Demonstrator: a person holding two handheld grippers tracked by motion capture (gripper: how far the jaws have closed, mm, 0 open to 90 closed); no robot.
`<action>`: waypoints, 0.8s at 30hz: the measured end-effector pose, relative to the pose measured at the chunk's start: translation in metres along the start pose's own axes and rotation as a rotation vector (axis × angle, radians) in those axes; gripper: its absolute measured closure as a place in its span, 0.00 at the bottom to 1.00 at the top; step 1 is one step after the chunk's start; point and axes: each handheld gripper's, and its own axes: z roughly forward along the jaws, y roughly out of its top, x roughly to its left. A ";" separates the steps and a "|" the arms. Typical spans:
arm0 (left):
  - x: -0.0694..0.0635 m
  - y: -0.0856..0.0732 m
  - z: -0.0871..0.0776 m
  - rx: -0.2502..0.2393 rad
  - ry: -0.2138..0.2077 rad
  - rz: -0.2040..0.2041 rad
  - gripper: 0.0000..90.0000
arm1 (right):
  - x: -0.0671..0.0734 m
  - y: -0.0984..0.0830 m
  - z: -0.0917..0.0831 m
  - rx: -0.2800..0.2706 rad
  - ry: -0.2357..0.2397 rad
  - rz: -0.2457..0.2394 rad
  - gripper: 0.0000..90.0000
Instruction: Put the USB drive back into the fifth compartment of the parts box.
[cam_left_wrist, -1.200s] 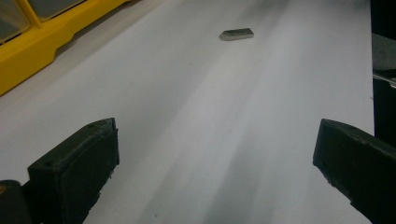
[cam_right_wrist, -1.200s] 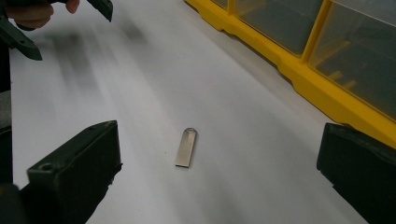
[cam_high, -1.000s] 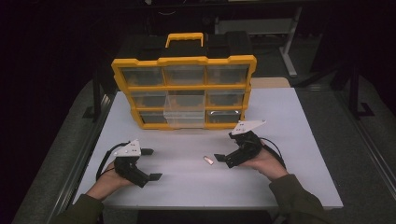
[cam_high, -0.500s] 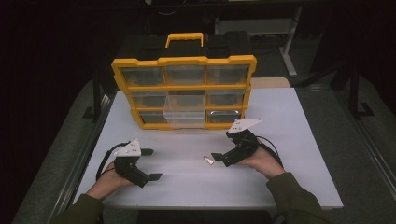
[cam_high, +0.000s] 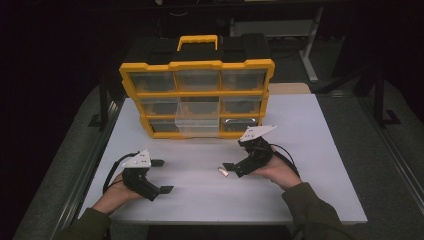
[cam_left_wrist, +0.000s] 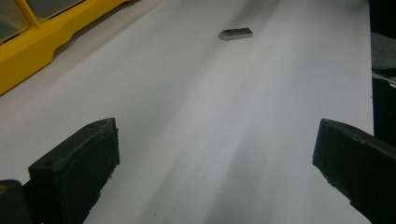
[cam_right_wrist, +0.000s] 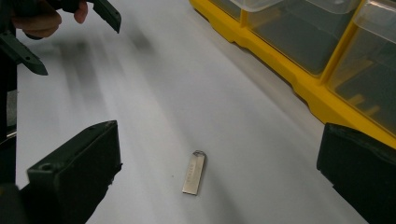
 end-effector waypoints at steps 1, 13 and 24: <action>0.000 0.000 0.000 0.000 -0.002 -0.002 0.00 | 0.000 0.000 0.000 0.001 0.001 -0.001 0.00; 0.000 0.000 0.000 0.001 -0.002 0.001 0.00 | -0.001 0.003 0.004 0.001 0.010 -0.002 0.00; 0.000 0.000 0.000 -0.003 -0.002 0.001 0.00 | 0.002 0.009 0.011 0.007 0.022 -0.014 0.00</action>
